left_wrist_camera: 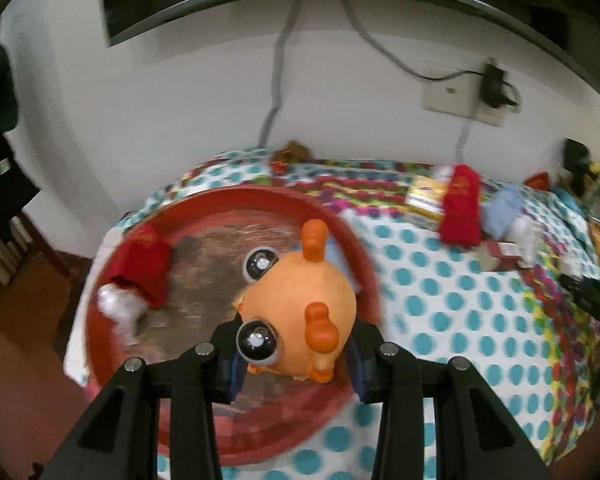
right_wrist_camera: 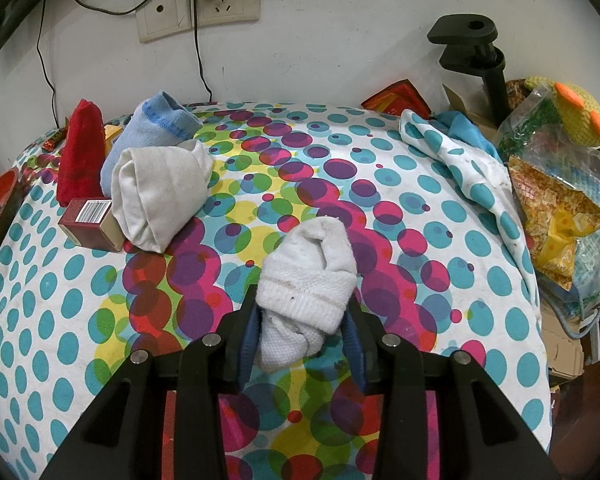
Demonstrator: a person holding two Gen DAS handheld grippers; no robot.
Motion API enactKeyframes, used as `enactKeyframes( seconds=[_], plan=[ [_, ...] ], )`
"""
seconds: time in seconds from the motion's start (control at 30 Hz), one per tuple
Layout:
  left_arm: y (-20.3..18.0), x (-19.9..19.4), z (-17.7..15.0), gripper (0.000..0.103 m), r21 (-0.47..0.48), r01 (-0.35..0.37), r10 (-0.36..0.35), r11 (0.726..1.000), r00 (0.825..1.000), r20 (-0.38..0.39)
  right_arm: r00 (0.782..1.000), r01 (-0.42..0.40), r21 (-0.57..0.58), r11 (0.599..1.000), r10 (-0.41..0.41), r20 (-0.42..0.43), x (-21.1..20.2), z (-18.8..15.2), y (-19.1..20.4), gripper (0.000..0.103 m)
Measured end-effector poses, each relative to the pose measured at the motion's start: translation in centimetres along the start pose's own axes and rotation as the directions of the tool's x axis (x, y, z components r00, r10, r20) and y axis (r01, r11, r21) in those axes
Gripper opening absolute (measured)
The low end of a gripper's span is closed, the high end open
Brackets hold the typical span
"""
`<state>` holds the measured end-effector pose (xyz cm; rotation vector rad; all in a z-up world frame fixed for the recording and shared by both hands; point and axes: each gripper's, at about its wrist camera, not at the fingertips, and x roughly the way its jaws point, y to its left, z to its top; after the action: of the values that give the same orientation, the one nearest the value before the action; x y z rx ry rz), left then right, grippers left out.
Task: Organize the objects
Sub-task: 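Carry the orange toy with the left gripper onto the red tray and release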
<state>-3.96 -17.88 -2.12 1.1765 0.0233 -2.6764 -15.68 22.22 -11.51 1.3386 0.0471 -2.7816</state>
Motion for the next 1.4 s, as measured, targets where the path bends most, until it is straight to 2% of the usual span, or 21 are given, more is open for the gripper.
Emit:
enactKeyframes(
  seconds=[0.3, 0.5, 0.63, 0.83, 0.93, 1.13, 1.4],
  plan=[
    [7.5, 2.6, -1.1, 0.041, -0.077, -0.117, 0.111, 0.99, 0.991, -0.077, 1.0, 0.001, 0.0, 1.0, -0.001, 0.0, 0.0, 0.0, 0.1, 0.037],
    [11.6, 4.8, -0.1, 0.041, -0.162, -0.103, 0.085, 0.981, 0.99, -0.115, 1.0, 0.001, 0.0, 1.0, -0.001, -0.001, 0.0, 0.0, 0.1, 0.037],
    [12.1, 5.8, 2.3, 0.041, -0.126, -0.113, 0.102, 0.986, 0.991, -0.085, 1.0, -0.003, 0.003, 1.0, 0.003, -0.001, 0.0, 0.0, 0.1, 0.037],
    [12.9, 8.9, 6.4, 0.041, -0.129, -0.061, 0.049, 0.99, 0.995, -0.089, 1.0, 0.003, -0.001, 1.0, -0.003, -0.001, 0.0, 0.0, 0.2, 0.037],
    [13.3, 11.5, 7.6, 0.041, -0.139, -0.06, 0.045, 0.989, 0.993, -0.109, 1.0, 0.002, 0.0, 1.0, -0.002, -0.001, 0.0, 0.0, 0.2, 0.037],
    [14.3, 15.8, 8.3, 0.041, -0.176, -0.08, 0.051, 0.981, 0.985, -0.162, 1.0, 0.005, -0.002, 1.0, -0.005, -0.001, 0.0, 0.1, 0.3, 0.037],
    [15.1, 17.9, 8.1, 0.041, -0.198, -0.095, 0.059, 0.976, 0.981, -0.183, 1.0, 0.004, -0.001, 1.0, -0.004, -0.002, 0.1, 0.1, 0.3, 0.038]
  ],
)
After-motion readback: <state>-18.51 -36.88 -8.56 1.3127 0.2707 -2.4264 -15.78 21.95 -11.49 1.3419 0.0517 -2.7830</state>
